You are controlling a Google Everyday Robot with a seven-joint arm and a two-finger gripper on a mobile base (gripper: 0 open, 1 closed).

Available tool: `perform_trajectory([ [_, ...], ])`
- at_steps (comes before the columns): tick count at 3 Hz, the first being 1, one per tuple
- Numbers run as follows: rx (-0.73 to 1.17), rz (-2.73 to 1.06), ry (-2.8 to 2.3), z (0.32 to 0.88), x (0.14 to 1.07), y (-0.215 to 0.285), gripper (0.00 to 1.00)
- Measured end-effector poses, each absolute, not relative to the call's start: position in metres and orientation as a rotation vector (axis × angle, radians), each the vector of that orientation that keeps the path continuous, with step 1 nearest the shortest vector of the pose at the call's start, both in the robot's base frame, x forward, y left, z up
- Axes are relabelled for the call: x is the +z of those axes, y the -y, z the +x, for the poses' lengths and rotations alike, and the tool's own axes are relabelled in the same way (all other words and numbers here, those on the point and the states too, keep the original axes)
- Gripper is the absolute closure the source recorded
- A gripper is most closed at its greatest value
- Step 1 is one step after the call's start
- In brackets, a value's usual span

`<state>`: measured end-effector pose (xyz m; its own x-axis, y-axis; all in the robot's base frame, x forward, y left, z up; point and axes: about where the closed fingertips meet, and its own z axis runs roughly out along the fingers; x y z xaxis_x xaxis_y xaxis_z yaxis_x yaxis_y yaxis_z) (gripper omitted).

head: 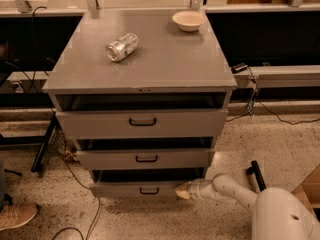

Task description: Close bottom drawer

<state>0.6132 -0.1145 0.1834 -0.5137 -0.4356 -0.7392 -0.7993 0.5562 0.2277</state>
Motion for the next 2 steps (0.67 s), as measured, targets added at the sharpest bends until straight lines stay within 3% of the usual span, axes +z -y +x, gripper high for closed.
perform_trajectory([
  [2, 0.750, -1.006, -2.095, 0.645, 0.196, 0.100, 1.00],
])
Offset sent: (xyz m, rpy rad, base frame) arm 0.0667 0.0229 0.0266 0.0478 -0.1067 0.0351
